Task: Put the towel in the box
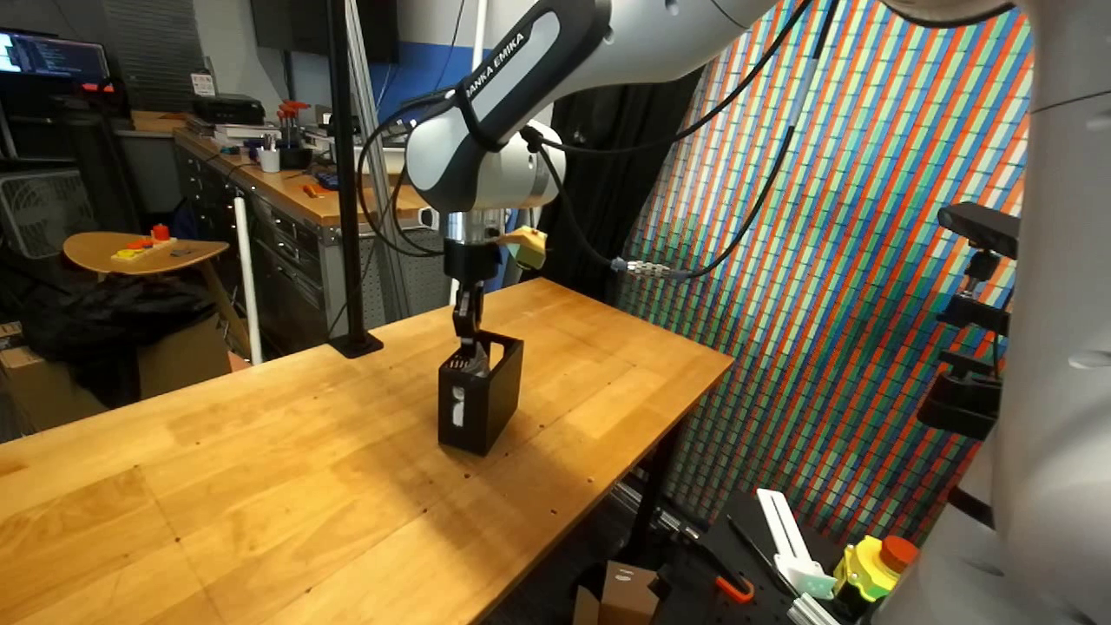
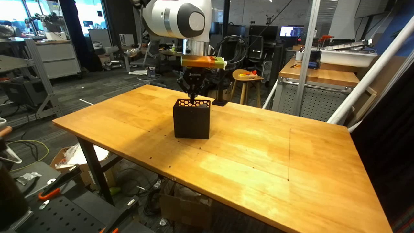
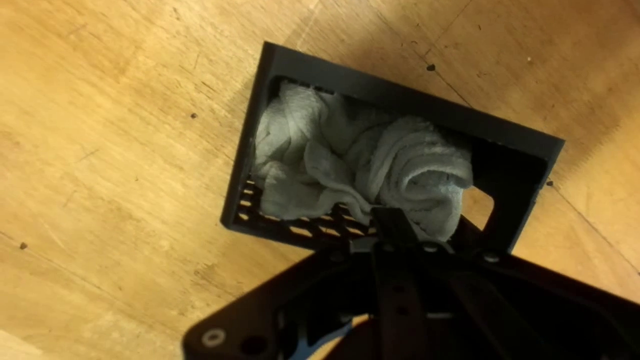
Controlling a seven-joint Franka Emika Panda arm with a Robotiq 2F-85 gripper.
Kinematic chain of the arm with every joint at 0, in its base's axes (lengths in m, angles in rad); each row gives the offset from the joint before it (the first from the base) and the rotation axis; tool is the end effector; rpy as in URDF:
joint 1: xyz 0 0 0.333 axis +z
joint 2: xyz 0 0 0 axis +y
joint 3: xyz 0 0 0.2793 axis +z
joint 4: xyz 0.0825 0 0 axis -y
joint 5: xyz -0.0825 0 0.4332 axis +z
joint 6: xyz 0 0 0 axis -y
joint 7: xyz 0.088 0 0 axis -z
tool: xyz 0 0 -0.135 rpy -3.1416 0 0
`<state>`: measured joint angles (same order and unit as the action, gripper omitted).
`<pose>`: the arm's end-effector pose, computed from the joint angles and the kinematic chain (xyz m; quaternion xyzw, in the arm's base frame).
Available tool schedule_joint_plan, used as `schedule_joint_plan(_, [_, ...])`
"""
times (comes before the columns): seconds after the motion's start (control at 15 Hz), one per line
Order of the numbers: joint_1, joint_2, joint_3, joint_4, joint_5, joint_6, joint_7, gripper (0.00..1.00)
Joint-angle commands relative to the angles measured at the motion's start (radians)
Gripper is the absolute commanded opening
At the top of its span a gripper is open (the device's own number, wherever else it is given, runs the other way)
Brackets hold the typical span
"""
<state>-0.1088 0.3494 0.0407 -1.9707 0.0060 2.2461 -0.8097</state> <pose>0.6229 -0.0417 0.1916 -0.9324 -0.3594 0.0294 0.0241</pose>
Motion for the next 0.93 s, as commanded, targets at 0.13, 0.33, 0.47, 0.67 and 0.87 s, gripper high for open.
schedule_joint_plan(0.13, [-0.003, 0.052, -0.002, 0.078, -0.009, -0.003, 0.0, 0.01])
schedule_joint_plan(0.33, [-0.01, 0.084, -0.003, 0.115, -0.007, -0.007, 0.0, 0.01])
schedule_joint_plan(0.47, [-0.014, 0.103, -0.004, 0.136, -0.008, -0.007, 0.002, 0.01])
schedule_joint_plan(0.67, [-0.02, 0.129, -0.004, 0.16, -0.008, -0.011, 0.002, 0.01])
schedule_joint_plan(0.87, [-0.022, 0.147, 0.0, 0.171, -0.004, -0.013, 0.003, 0.01])
